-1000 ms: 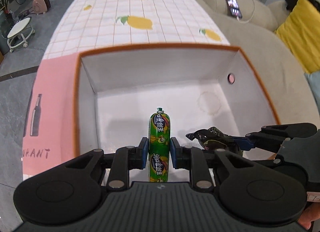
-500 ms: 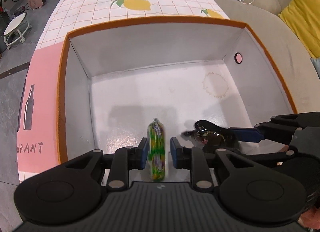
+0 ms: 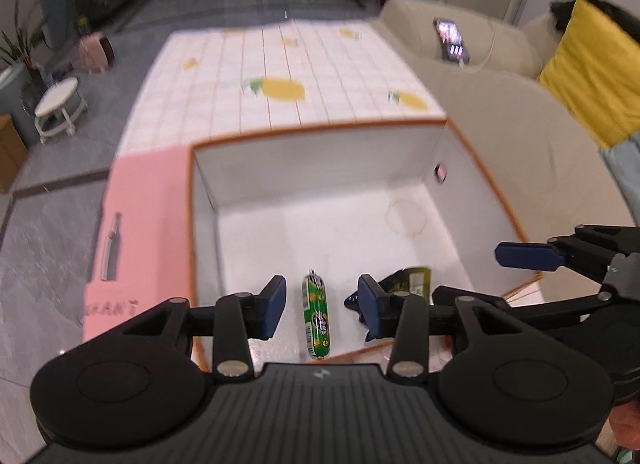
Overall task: Organize snacks
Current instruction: 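Carry both snacks over the orange box and open both tools to drop them, then grasp the red-and-white packet with left tool while right grasps the braised-meat packet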
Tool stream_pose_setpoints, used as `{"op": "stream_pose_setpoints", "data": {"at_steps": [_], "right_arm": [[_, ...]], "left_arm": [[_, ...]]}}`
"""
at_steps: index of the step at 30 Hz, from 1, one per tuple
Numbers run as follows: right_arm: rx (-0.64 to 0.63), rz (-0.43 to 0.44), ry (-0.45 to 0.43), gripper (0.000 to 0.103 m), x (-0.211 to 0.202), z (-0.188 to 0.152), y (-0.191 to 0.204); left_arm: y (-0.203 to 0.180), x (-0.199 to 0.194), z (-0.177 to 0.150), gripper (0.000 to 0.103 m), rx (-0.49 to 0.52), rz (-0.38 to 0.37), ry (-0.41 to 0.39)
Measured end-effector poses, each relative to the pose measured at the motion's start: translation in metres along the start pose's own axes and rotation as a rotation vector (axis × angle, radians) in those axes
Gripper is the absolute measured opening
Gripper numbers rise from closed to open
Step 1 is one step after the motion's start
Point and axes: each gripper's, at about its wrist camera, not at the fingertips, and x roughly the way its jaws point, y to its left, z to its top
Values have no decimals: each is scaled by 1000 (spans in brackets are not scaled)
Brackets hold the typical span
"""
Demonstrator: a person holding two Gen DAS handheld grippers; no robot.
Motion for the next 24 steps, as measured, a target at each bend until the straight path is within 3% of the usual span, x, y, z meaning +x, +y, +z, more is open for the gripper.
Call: {"op": "stream_pose_setpoints", "data": {"at_steps": [5, 10, 13, 19, 24], "right_arm": [[6, -8, -124, 75, -55, -20, 10], [49, -8, -200, 76, -89, -61, 21], [78, -11, -222, 76, -101, -90, 29], [163, -25, -199, 76, -101, -149, 49], [183, -29, -96, 76, -77, -190, 72]], "left_arm": [[-3, -55, -24, 54, -5, -11, -103], [-4, -89, -67, 55, -40, -20, -162], [-1, -96, -96, 63, -70, -13, -175], [10, -83, -151, 69, -85, 31, -118], [18, -54, -181, 69, -76, 83, -27]]}}
